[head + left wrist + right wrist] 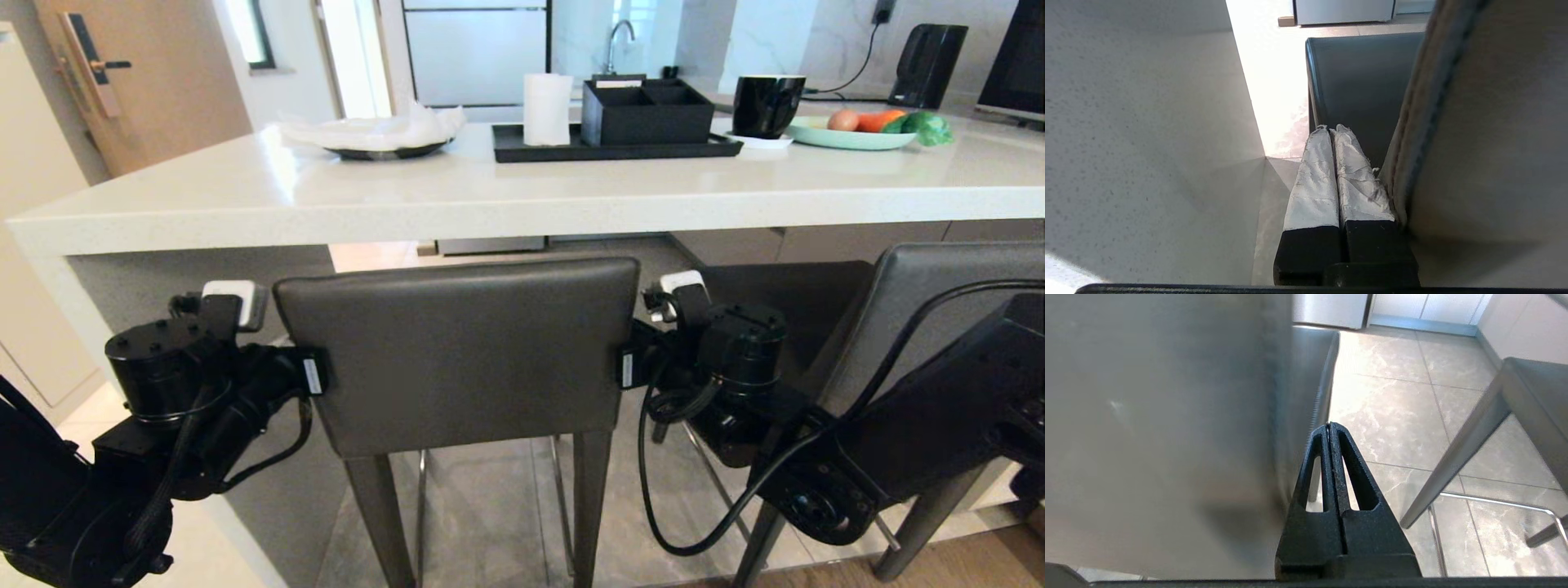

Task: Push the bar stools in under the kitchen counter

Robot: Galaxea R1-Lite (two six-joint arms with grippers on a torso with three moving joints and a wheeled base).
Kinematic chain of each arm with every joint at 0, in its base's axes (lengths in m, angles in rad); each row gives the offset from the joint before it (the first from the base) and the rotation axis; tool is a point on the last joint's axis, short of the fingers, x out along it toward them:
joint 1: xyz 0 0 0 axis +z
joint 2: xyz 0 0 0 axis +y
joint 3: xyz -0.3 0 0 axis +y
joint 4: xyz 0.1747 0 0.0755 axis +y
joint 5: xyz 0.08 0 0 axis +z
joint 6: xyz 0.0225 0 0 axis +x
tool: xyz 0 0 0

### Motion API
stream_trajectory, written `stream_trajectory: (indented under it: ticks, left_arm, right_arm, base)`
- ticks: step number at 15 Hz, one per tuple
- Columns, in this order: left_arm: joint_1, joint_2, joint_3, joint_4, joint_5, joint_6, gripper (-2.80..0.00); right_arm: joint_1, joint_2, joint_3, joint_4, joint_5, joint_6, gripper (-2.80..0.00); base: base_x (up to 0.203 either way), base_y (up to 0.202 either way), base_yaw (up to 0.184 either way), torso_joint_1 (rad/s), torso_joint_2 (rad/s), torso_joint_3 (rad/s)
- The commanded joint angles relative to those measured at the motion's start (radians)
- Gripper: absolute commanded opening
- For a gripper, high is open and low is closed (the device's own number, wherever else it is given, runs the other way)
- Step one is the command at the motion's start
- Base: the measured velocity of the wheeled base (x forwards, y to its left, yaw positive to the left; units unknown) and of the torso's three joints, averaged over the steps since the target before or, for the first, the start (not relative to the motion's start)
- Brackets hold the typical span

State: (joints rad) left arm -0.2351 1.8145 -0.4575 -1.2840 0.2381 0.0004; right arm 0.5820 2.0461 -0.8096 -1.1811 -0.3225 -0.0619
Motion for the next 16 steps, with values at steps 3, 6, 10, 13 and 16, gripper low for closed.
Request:
stream_trajectory:
  ticks: [3, 6, 10, 13, 16]
  left_arm:
    - [0.081, -0.023, 0.062, -0.01, 0.002, 0.001, -2.8]
    - [0.19, -0.051, 0.136, -0.011, -0.084, -0.008, -2.8]
    - [0.23, -0.237, 0.204, -0.007, -0.157, -0.02, -2.8]
    - [0.206, -0.44, 0.307, 0.006, -0.193, -0.022, -2.8]
    - [0.181, -0.664, 0.381, 0.066, -0.202, -0.022, -2.8]
  right_arm:
    - [-0.059, -0.071, 0.083, -0.062, -0.009, 0.001, -2.8]
    - [-0.127, -0.122, 0.15, -0.078, -0.006, 0.025, -2.8]
    - [-0.182, -0.297, 0.286, -0.077, -0.001, 0.028, -2.8]
    - [-0.219, -0.514, 0.442, -0.058, -0.01, 0.013, -2.8]
    - [-0.301, -0.78, 0.554, -0.011, -0.024, -0.032, -2.8]
  base:
    - [0.0, 0.0, 0.0, 0.0, 0.0, 0.0]
    - [0.0, 0.0, 0.0, 0.0, 0.0, 0.0]
    - [0.0, 0.0, 0.0, 0.0, 0.0, 0.0]
    - [0.0, 0.0, 0.0, 0.0, 0.0, 0.0]
    - [0.0, 0.0, 0.0, 0.0, 0.0, 0.0]
